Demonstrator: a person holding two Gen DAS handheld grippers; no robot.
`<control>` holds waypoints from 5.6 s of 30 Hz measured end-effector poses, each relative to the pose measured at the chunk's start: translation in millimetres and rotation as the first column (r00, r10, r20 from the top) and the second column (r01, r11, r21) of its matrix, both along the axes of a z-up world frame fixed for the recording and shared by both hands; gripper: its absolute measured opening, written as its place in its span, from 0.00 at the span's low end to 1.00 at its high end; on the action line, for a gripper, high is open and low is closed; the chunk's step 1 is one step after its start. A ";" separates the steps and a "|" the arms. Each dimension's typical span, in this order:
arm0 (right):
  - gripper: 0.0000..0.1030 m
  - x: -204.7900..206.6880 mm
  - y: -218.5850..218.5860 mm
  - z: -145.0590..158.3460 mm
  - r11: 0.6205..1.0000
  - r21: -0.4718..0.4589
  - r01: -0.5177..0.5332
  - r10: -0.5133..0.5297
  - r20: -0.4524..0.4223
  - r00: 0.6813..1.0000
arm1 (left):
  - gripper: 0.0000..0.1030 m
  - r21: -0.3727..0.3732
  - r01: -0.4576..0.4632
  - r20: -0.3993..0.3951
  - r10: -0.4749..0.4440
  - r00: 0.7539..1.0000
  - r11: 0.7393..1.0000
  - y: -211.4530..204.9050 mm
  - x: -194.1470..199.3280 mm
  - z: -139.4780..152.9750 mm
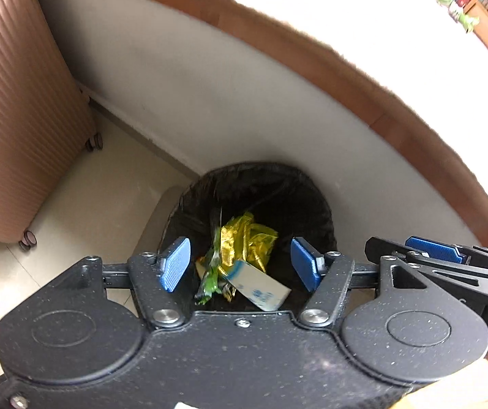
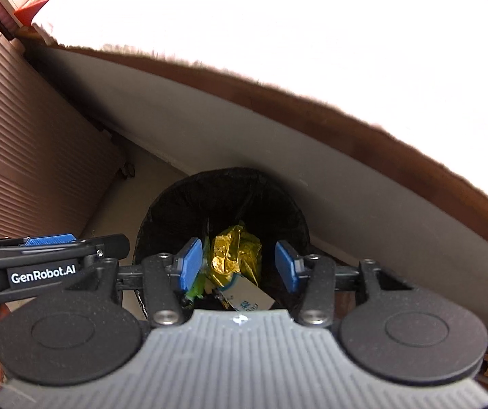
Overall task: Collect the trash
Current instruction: 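Open the left tool while the right tool opens over the bin, then move both tools back over the bed toward the remaining items, then grasp a red stick with the left tool while the right tool grasps the green-white wrapper, then carry the red stick and green-white wrapper off the bed to the bin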
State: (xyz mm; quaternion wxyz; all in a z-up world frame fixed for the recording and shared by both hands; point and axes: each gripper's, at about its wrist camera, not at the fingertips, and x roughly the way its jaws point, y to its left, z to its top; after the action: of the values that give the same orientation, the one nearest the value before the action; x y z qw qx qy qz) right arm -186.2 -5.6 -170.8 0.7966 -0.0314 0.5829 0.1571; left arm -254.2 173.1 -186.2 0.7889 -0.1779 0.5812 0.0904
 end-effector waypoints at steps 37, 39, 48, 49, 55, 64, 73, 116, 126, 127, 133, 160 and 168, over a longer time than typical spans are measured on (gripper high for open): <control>0.85 173.7 -100.4 196.9 0.960 0.220 0.171 -0.253 0.433 0.865 | 0.82 0.134 0.026 0.440 -0.083 0.894 0.991 -45.8 155.7 212.6; 0.86 195.7 -112.8 196.5 0.962 0.212 0.170 -0.250 0.443 0.861 | 0.82 0.140 0.024 0.440 -0.084 0.894 0.990 -52.3 179.8 213.1; 0.87 288.7 -164.0 174.1 0.971 0.176 0.164 -0.228 0.457 0.860 | 0.87 0.183 0.004 0.424 -0.082 0.902 0.983 -78.5 278.7 201.0; 0.87 297.9 -169.6 168.9 0.972 0.166 0.165 -0.224 0.457 0.861 | 0.87 0.179 -0.001 0.421 -0.076 0.904 0.984 -81.2 289.0 197.2; 0.87 337.7 -190.9 137.2 0.979 0.121 0.165 -0.201 0.422 0.884 | 0.87 0.164 -0.022 0.366 -0.041 0.930 0.986 -98.4 338.8 163.1; 0.87 400.5 -195.4 93.0 0.984 0.098 0.147 -0.173 0.354 0.919 | 0.76 0.166 -0.083 0.254 0.039 0.966 0.983 -96.6 393.2 107.4; 0.90 466.4 -199.4 63.7 0.983 0.117 0.138 -0.168 0.307 0.937 | 0.52 0.167 -0.105 0.146 0.081 0.986 0.980 -91.6 439.5 59.3; 0.82 431.8 -206.7 69.6 0.961 0.227 0.159 -0.210 0.219 0.953 | 0.09 0.158 -0.050 0.255 0.008 0.967 0.986 -128.1 400.5 105.4; 0.82 363.9 -189.5 92.9 0.962 0.235 0.137 -0.189 0.219 0.957 | 0.09 0.152 -0.033 0.262 -0.008 0.965 0.988 -128.5 344.1 141.6; 0.82 356.7 -186.6 94.4 0.963 0.232 0.134 -0.186 0.219 0.958 | 0.09 0.147 -0.034 0.263 -0.006 0.965 0.989 -126.0 333.7 145.4; 0.82 296.6 -159.3 102.3 0.973 0.206 0.107 -0.153 0.220 0.963 | 0.09 0.140 -0.003 0.267 -0.035 0.963 0.990 -107.6 268.8 161.7; 0.82 94.1 -22.6 95.3 0.984 0.148 -0.102 0.081 0.143 0.987 | 0.09 0.021 -0.061 0.184 0.056 0.981 0.998 -3.4 38.8 120.3; 0.82 47.9 -4.7 75.4 0.979 0.090 -0.182 0.171 0.113 0.979 | 0.09 -0.078 -0.087 0.069 0.092 0.993 0.993 9.7 12.7 77.7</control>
State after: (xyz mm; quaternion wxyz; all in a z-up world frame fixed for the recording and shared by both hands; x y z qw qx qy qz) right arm -138.2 -10.3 -95.4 0.8095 -0.0513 0.5266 0.2544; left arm -241.5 182.8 -108.5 0.7975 -0.2364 0.5465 0.0975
